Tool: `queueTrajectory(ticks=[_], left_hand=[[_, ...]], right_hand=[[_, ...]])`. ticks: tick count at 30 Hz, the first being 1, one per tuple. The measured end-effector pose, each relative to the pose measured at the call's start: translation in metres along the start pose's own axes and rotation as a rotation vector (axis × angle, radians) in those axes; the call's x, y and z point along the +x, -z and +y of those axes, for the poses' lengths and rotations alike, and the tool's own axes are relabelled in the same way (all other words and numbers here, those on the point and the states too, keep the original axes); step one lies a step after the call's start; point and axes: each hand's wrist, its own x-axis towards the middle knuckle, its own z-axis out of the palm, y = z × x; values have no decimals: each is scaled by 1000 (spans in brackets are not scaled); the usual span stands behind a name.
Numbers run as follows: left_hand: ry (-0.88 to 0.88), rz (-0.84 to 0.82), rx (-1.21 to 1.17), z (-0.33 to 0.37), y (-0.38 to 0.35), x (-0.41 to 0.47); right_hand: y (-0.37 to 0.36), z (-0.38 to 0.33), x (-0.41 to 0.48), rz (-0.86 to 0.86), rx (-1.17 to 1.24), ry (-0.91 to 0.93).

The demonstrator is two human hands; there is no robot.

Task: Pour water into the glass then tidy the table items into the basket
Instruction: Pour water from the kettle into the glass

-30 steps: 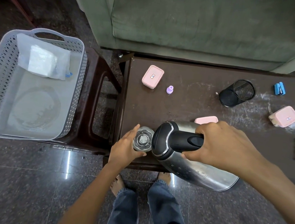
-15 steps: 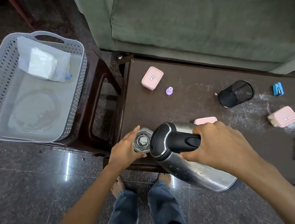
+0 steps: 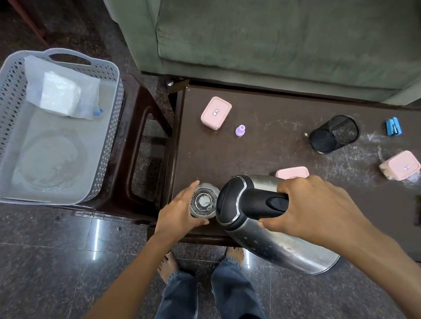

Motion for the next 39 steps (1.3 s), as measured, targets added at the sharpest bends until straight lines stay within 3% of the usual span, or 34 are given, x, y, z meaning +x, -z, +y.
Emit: queueTrajectory(ticks=[39], left_hand=[[-3,5,20,-2,-3,1]], right_hand=[[2,-7,-7,-23,-31,-43]])
